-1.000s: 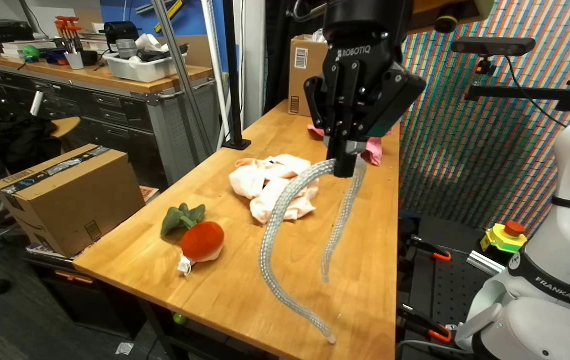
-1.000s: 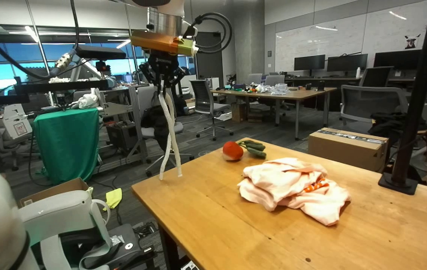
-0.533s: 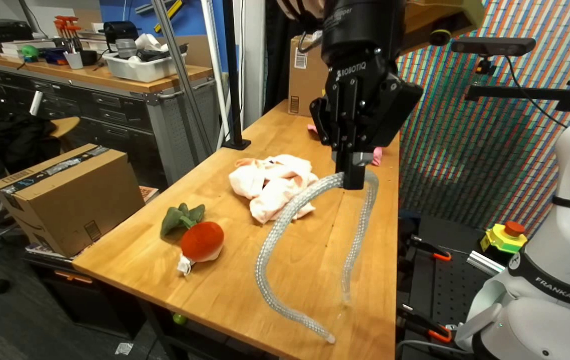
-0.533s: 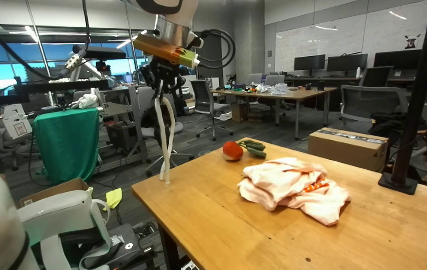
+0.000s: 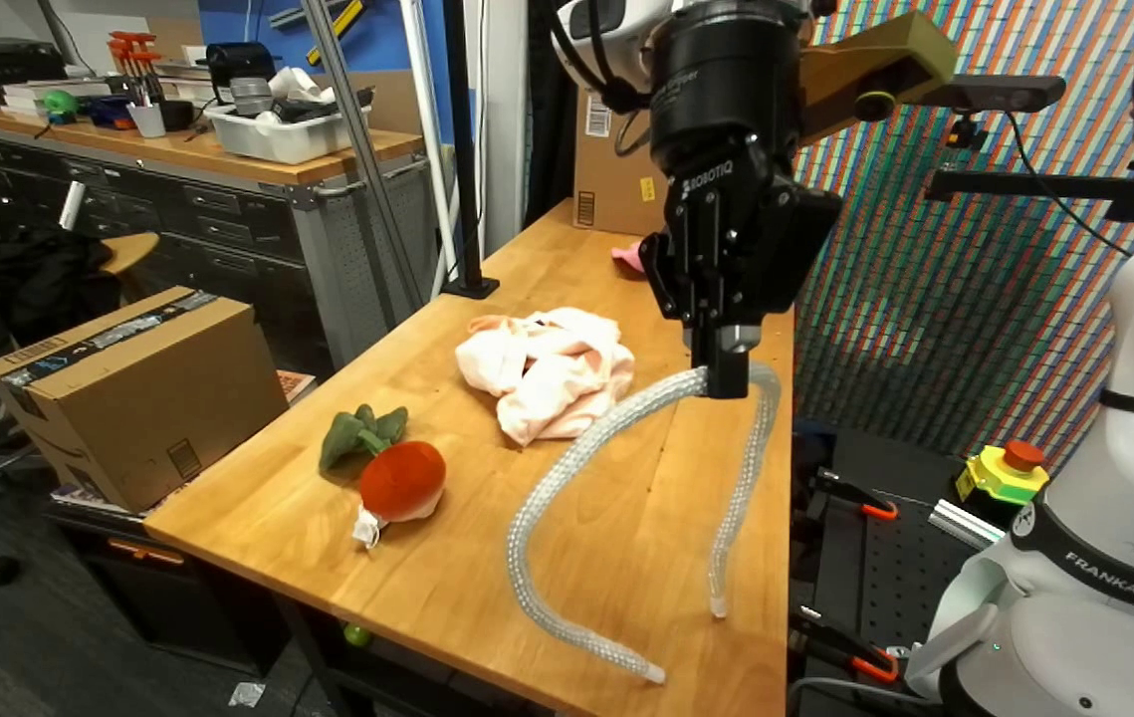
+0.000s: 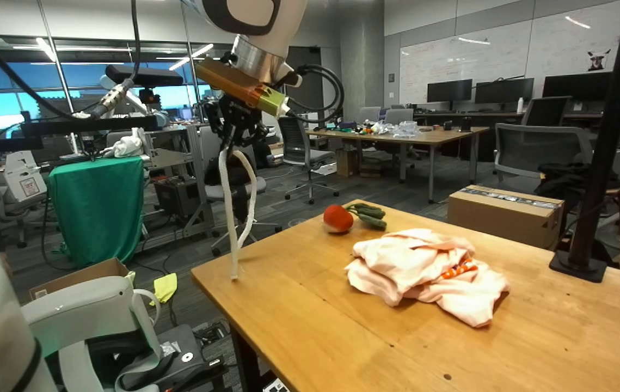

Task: Move the pink t-shirt to the right, move the radish and white rope to the left

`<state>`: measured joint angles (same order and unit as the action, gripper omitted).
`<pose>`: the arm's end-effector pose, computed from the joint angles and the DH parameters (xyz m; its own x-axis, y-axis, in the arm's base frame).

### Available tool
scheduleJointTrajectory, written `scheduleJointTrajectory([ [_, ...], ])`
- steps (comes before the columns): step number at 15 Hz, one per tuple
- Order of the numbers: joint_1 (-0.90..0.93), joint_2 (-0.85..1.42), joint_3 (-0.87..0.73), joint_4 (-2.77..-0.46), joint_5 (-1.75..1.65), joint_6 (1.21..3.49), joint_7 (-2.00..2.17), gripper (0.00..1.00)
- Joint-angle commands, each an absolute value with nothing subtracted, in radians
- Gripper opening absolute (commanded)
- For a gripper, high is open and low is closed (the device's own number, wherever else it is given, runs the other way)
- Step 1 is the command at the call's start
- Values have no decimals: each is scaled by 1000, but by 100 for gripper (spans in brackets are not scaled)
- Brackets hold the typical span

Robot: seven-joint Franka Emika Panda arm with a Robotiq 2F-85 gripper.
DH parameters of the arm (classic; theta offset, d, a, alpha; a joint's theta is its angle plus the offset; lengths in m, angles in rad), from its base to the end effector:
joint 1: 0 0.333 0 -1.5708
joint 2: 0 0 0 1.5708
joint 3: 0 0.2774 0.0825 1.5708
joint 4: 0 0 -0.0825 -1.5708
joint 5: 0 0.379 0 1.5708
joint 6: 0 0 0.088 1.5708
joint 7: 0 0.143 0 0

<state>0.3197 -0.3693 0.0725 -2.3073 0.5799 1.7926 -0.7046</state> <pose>0.3757 0.2270 0.4244 0.6352 0.7504 0.1827 0.7216 -0.4923 -0.4868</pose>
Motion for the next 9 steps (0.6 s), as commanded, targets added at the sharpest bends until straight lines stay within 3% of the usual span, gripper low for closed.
scheduleJointTrajectory([
  [1,289,-396,62,-2346,641,1782,-715,8],
  [9,222,-446,31,-2451,671,1785,-704,8],
])
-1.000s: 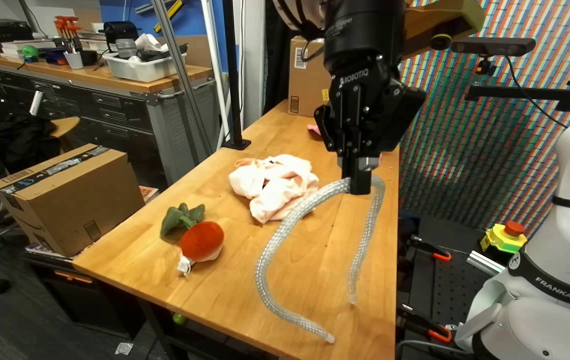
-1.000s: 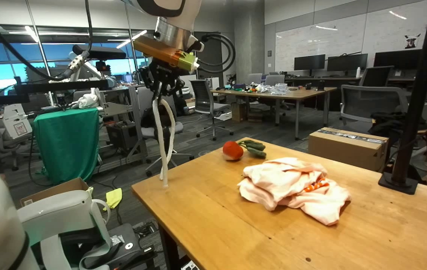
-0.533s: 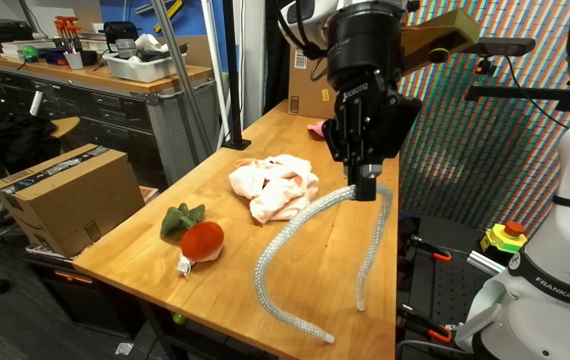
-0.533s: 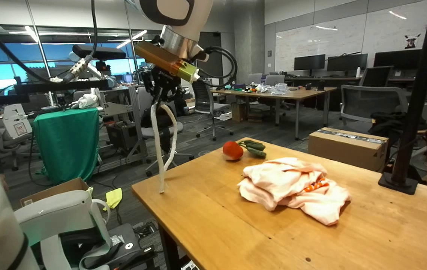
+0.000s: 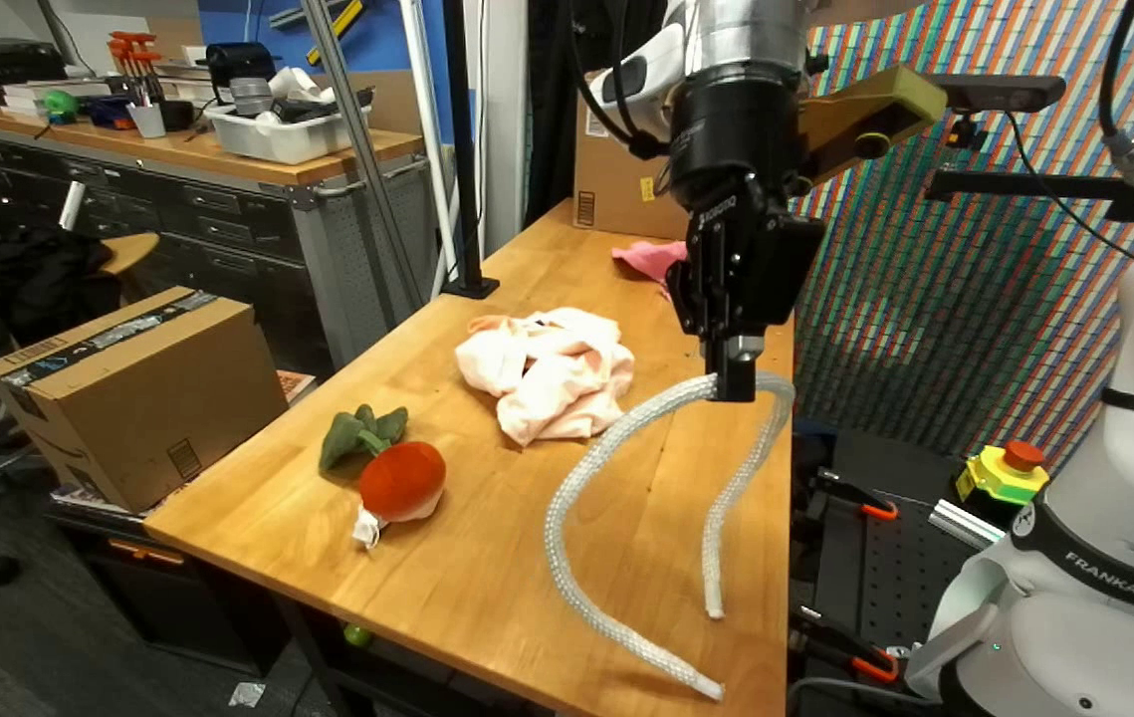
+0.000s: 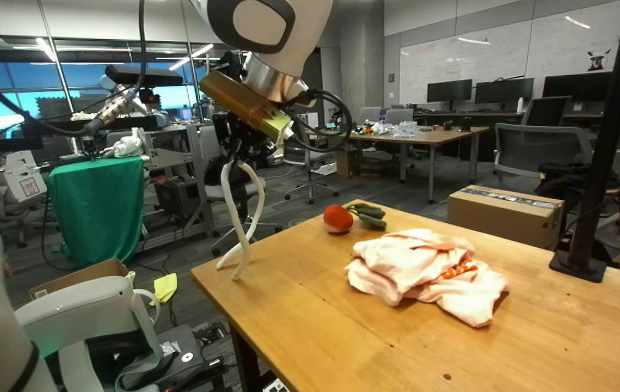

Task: Move the pink t-shirt to the right, move the radish and white rope to the left

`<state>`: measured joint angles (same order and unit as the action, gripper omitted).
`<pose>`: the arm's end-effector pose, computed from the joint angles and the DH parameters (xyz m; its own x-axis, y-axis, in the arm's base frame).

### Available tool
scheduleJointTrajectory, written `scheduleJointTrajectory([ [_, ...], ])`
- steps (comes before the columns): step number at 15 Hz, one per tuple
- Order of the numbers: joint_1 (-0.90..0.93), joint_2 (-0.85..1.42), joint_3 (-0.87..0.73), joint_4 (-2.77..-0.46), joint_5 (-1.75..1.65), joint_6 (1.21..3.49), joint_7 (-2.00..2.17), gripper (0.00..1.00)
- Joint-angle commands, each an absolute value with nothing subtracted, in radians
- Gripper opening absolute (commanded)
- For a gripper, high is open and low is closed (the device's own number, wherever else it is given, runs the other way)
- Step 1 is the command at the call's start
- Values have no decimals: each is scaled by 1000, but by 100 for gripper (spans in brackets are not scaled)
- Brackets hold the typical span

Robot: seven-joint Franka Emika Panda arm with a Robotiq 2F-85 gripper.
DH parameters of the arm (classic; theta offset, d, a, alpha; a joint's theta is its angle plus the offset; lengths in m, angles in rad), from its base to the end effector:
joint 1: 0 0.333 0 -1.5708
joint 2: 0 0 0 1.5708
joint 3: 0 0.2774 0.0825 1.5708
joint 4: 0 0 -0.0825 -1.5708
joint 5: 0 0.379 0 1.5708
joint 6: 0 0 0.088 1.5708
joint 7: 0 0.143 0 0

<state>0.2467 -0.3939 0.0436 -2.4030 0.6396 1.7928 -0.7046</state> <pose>0.3758 0.1868 0.3963 0.7381 0.6580 0.1492 0.6098 -0.5561 -0.5647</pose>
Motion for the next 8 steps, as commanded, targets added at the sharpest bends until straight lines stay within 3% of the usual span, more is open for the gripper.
scheduleJointTrajectory([
  [1,214,-449,27,-2464,669,1791,-703,8],
  [8,154,-473,10,-2540,664,1850,-652,8],
])
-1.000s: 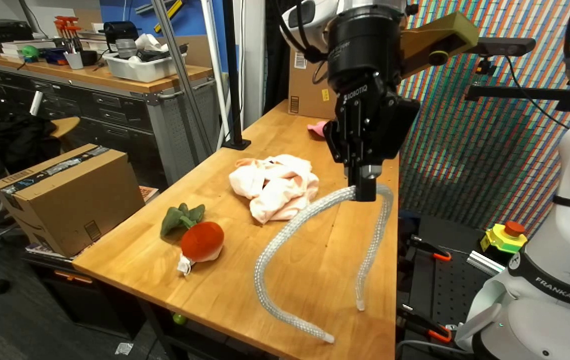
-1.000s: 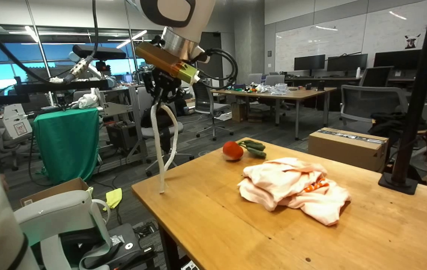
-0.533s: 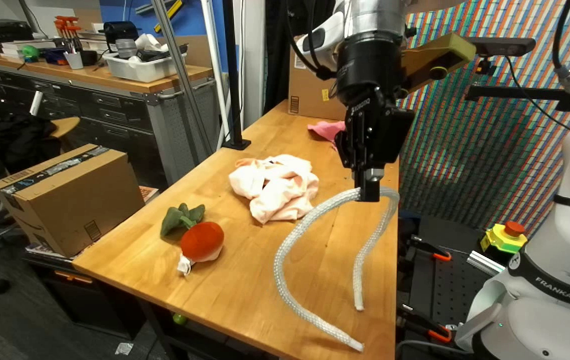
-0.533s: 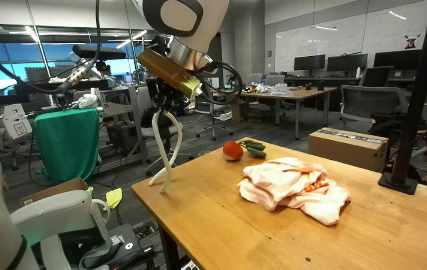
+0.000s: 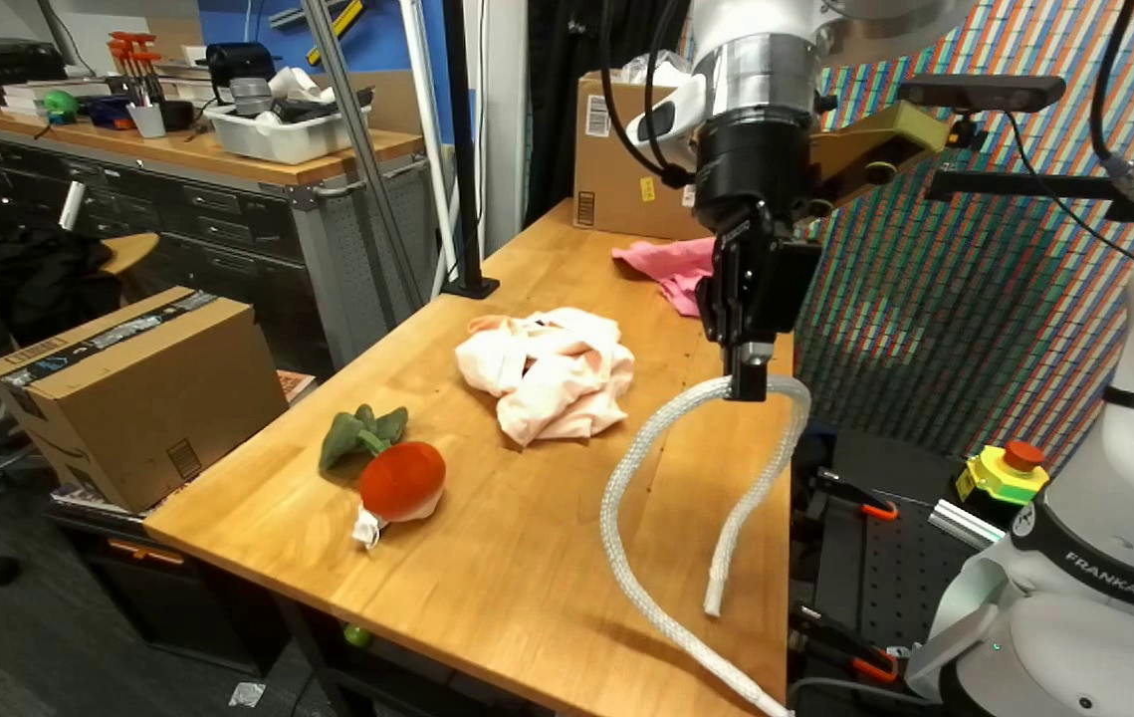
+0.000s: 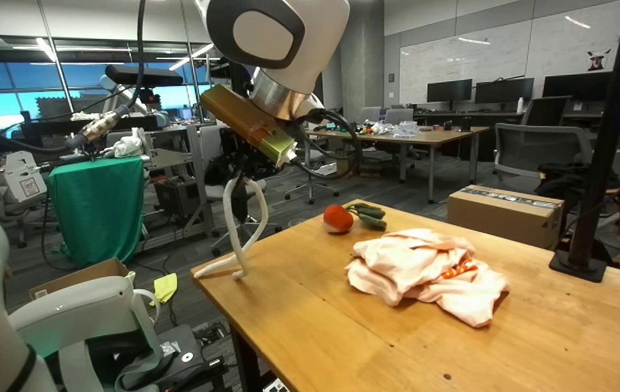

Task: Move the pink t-shirt to the right, move the radish and white rope to the left

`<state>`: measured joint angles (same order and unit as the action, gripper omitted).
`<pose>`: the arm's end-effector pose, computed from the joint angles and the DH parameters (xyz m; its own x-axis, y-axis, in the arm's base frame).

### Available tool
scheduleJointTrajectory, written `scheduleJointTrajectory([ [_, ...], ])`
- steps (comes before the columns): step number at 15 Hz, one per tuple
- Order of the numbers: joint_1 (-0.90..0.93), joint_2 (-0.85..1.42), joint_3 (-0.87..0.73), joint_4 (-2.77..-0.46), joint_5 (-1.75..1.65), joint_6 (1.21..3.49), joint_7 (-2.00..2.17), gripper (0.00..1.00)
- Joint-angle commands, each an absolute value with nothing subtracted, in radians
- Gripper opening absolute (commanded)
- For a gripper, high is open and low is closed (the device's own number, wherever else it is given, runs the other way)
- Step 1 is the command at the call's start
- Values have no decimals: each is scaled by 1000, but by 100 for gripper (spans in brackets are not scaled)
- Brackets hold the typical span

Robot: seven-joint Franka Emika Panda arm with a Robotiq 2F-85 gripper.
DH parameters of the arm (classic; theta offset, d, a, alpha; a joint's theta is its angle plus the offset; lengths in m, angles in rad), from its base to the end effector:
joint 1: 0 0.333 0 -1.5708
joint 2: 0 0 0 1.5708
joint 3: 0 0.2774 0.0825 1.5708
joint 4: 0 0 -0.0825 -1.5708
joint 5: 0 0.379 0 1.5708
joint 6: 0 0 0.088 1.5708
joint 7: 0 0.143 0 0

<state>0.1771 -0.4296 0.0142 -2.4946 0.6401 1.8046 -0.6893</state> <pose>0.3711 0.1438 0.3718 0.8164 0.5683 0.1021 0.5094 -0.6255 -0.5910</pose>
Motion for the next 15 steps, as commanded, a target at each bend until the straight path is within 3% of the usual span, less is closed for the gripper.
scheduleJointTrajectory([
  [1,146,-474,9,-2552,664,1870,-640,8],
  [15,46,-486,-69,-2667,632,2063,-437,8],
])
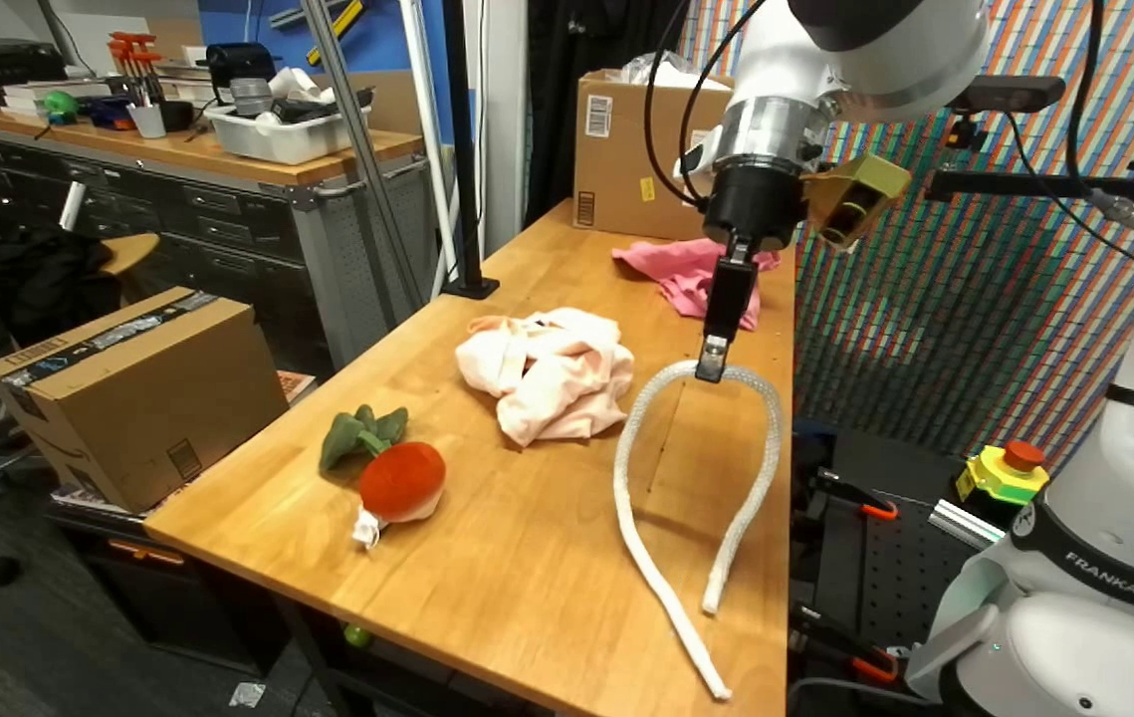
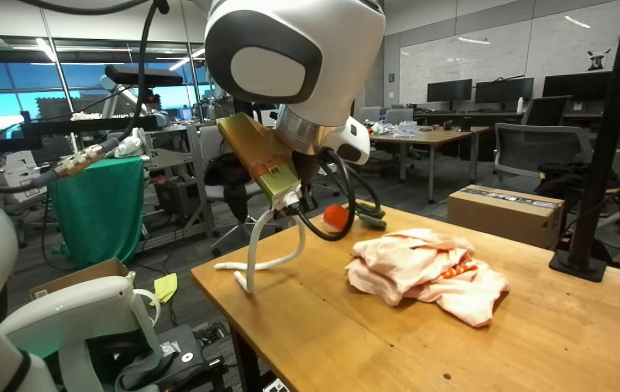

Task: Move the pink t-shirt to the right, move the radish and white rope to the left

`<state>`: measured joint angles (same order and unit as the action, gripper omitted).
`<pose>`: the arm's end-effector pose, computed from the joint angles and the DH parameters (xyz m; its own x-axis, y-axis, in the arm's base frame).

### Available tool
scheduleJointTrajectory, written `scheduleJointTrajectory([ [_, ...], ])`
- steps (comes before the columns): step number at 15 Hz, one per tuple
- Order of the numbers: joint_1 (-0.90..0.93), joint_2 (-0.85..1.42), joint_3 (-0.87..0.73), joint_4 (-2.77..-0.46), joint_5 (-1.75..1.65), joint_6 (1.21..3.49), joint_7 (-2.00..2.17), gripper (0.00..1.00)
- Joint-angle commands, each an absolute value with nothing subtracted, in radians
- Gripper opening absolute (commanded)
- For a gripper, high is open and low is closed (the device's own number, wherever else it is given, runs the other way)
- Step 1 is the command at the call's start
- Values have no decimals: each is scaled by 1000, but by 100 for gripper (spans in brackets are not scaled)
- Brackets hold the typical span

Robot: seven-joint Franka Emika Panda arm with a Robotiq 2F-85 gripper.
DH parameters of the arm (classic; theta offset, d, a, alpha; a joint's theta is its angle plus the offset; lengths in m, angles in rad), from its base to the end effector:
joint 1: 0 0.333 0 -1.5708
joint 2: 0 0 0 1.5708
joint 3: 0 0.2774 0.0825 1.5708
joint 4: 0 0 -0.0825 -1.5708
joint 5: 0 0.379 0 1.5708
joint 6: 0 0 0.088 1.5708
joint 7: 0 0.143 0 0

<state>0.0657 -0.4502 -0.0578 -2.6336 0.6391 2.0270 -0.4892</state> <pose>0.3851 0.0588 0.3288 0.9869 0.1579 0.0320 0.1487 -0.8162 -0.5582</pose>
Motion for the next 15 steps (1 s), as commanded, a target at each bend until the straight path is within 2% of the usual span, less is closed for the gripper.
scheduleJointTrajectory([
  [1,37,-492,-75,-2673,626,2063,-421,8],
  [15,-67,-524,-120,-2749,566,2125,-235,8],
])
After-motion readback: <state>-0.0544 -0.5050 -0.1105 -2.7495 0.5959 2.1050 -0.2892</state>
